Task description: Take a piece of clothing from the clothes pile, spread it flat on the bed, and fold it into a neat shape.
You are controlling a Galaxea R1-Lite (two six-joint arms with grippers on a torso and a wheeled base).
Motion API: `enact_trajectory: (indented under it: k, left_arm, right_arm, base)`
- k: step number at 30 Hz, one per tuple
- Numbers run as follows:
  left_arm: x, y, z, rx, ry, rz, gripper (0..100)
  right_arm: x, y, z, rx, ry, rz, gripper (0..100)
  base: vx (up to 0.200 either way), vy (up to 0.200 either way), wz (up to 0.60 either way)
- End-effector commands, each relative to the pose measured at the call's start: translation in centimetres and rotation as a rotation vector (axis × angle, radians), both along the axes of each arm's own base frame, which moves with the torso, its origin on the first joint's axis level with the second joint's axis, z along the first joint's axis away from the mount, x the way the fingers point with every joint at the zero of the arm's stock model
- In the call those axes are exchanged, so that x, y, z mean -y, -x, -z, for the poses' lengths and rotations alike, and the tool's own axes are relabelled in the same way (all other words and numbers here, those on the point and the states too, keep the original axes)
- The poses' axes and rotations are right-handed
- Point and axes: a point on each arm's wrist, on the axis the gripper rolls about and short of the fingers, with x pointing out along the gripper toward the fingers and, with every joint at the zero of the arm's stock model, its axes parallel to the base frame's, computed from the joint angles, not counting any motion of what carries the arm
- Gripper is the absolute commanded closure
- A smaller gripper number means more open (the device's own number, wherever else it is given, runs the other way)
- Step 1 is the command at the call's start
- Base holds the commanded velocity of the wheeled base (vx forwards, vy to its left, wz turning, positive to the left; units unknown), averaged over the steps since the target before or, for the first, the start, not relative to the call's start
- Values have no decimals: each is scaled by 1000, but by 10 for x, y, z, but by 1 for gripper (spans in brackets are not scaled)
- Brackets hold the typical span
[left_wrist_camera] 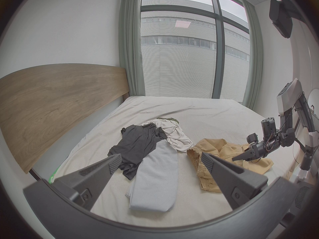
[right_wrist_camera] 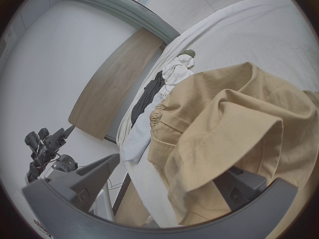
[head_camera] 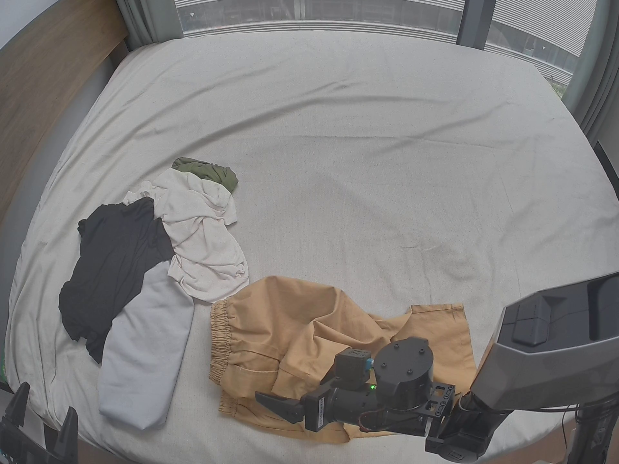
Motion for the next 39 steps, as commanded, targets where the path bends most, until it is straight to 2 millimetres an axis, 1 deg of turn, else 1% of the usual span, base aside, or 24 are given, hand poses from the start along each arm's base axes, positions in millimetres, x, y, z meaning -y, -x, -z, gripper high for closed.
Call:
enact_trajectory:
  k: [1, 3, 4, 12, 16, 20, 23, 24, 25, 28, 29, 31, 38, 39]
  left_arm:
    - [0, 0, 5, -2, 0, 0, 0]
    - [0, 0, 5, -2, 0, 0, 0]
    - [0, 0, 5, -2, 0, 0, 0]
    - [0, 0, 5, -2, 0, 0, 0]
    - [0, 0, 5, -2, 0, 0, 0]
    - [0, 0, 5, -2, 2, 0, 0]
    - [0, 0, 5, -2, -1, 0, 0]
    - [0, 0, 5, -2, -1, 0, 0]
    - [0, 0, 5, -1, -1, 0, 0]
    - [0, 0, 5, -2, 0, 0, 0]
    - [0, 0, 5, -2, 2, 1, 0]
    - [0, 0, 5, -2, 2, 0, 0]
    - [0, 0, 5, -2, -1, 0, 0]
    - [0, 0, 5, -2, -1, 0, 0]
  right_arm:
    - [-2, -1, 0, 5, -4, -1, 0]
    - [-2, -3, -1, 7, -8, 2, 0]
    - [-3, -3, -2, 10, -8, 1, 100]
    - [-3, -8, 3, 5, -2, 12, 100]
    - [-1, -9, 2, 8, -6, 17, 100]
    - [2, -11, -3, 16, -15, 29, 100]
    - [10, -9, -19, 32, -37, 40, 100]
    - [10, -9, -19, 32, -37, 40, 100]
    - [19, -9, -29, 41, -48, 54, 100]
    - [32, -8, -38, 46, -54, 70, 100]
    - [40, -9, -43, 50, -61, 83, 100]
    - [49, -9, -49, 55, -72, 91, 100]
    - [95, -11, -70, 60, -116, 125, 100]
    - [106, -12, -74, 71, -137, 120, 100]
  base:
    - [0, 0, 0]
    - [0, 0, 0]
    - [0, 0, 0]
    - [0, 0, 0]
    - [0, 0, 0]
    - [0, 0, 0]
    - [0, 0, 0]
    - [0, 0, 0]
    - [0, 0, 0]
    - [0, 0, 0]
    - [0, 0, 0]
    - [0, 0, 0]
    - [0, 0, 0]
    - [0, 0, 0]
